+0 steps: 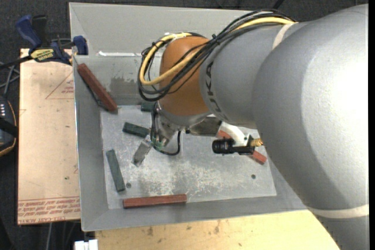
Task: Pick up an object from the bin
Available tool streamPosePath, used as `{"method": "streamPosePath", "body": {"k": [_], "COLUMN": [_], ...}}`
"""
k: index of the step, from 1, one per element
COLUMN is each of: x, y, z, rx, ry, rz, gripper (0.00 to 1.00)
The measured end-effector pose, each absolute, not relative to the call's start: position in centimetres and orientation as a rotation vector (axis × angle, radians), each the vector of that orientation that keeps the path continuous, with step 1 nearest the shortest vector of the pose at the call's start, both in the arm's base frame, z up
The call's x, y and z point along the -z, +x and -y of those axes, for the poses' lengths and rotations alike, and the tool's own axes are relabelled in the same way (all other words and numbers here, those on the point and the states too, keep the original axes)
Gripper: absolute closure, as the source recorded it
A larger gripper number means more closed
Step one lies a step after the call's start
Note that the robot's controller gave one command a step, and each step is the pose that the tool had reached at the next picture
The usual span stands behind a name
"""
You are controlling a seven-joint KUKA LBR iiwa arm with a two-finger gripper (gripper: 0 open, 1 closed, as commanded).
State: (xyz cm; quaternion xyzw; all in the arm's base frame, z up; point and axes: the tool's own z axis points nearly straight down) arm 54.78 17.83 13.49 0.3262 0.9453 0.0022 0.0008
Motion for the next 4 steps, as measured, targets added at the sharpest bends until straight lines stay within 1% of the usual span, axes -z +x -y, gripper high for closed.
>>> {"method": "streamPosePath", "body": {"k": [1, 2, 3, 4], "x": [-7.0, -7.0, -10.0, -11.5], "y": [54.6, 54.6, 56.6, 57.7], "z": [-12.1, -12.1, -12.5, -12.6], "rx": [0.0, -0.001, 0.0, -0.001], "ry": [0.986, 0.986, 1.028, 1.108], "rz": [-2.983, -2.983, -2.969, -2.939], "gripper": [1.0, 1.0, 1.0, 0.0]}}
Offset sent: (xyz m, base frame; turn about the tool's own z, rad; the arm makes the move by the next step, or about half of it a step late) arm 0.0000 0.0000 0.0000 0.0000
